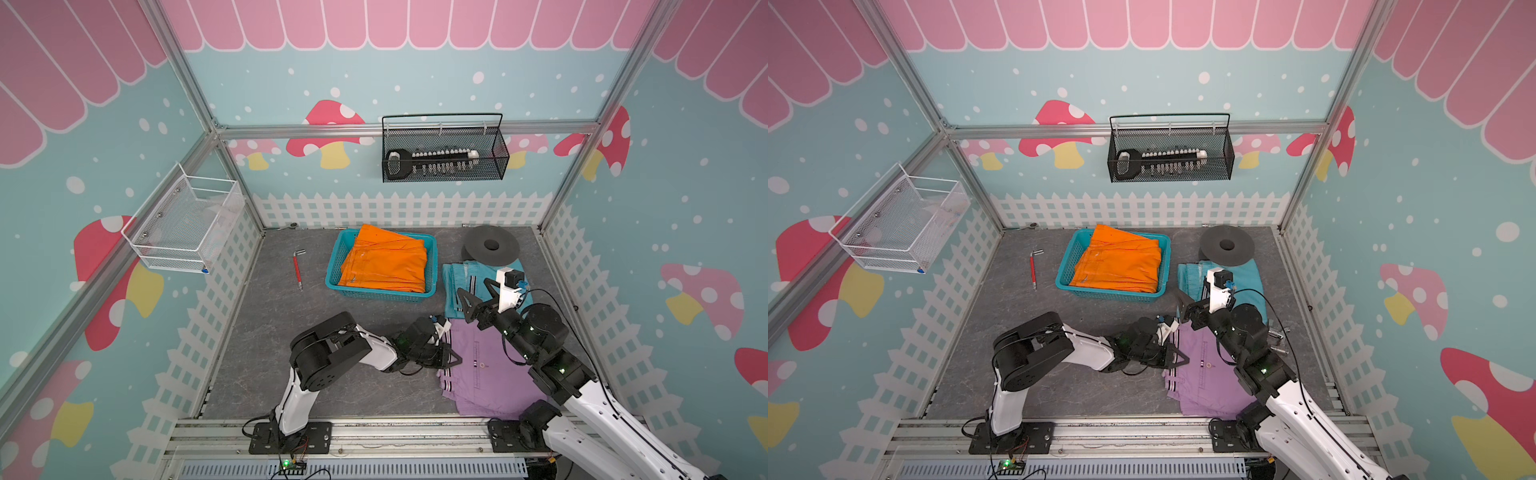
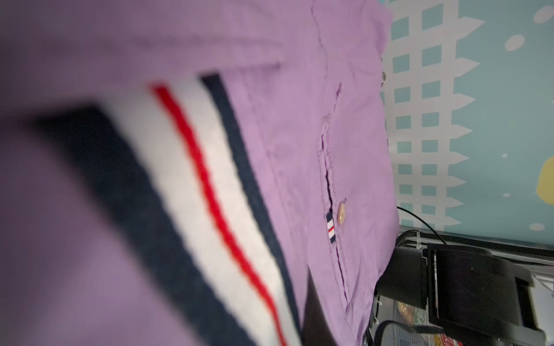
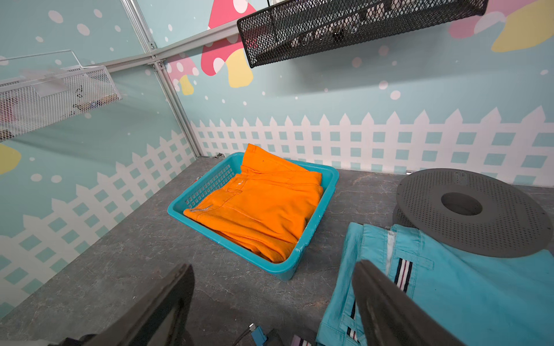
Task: Put the folded long pants in the basket
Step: Pick up the long pant at the center of the board.
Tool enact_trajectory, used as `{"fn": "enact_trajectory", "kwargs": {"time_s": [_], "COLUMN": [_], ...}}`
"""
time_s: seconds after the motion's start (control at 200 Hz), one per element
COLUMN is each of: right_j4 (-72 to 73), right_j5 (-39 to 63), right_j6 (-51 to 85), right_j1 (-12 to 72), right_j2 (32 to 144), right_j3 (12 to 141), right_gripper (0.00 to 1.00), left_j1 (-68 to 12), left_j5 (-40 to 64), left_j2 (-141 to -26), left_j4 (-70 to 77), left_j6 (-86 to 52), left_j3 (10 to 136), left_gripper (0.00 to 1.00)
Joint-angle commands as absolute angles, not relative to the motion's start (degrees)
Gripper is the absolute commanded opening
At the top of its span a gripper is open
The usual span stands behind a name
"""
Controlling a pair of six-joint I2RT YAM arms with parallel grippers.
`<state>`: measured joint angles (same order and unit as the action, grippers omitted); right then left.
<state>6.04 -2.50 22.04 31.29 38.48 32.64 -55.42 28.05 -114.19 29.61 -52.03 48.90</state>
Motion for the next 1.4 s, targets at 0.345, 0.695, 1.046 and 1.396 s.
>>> {"fn": "enact_trajectory", "kwargs": {"time_s": [0.345, 0.695, 1.046, 1.396], "right_j4": [19.43, 29.04, 29.91, 35.42], "right_j5": [2.06, -0.45, -4.33, 0.0], "right_j6": [29.98, 34.01, 34.27, 33.44], "right_j1": [31.65, 31.74, 31.75, 37.29], "right_j2": [41.38, 58.51, 65.52, 81.55], "right_j3": [15.33, 7.57, 7.98, 12.29], "right_gripper": [0.88, 0.84, 0.85, 0.41], "left_j1": [-46.28, -43.69, -43.24, -43.15], "left_j5": [10.91, 7.24, 4.22, 3.49], "left_j2": [-83.52, -82.17, -78.76, -76.88], "left_j4": [5.68, 2.29, 0.88, 0.23], "left_j6": [-42.86, -42.62, -42.98, -43.18], "left_j3": [32.41, 30.53, 28.92, 28.92], "left_gripper": [0.0, 0.0, 0.0, 0.0]}}
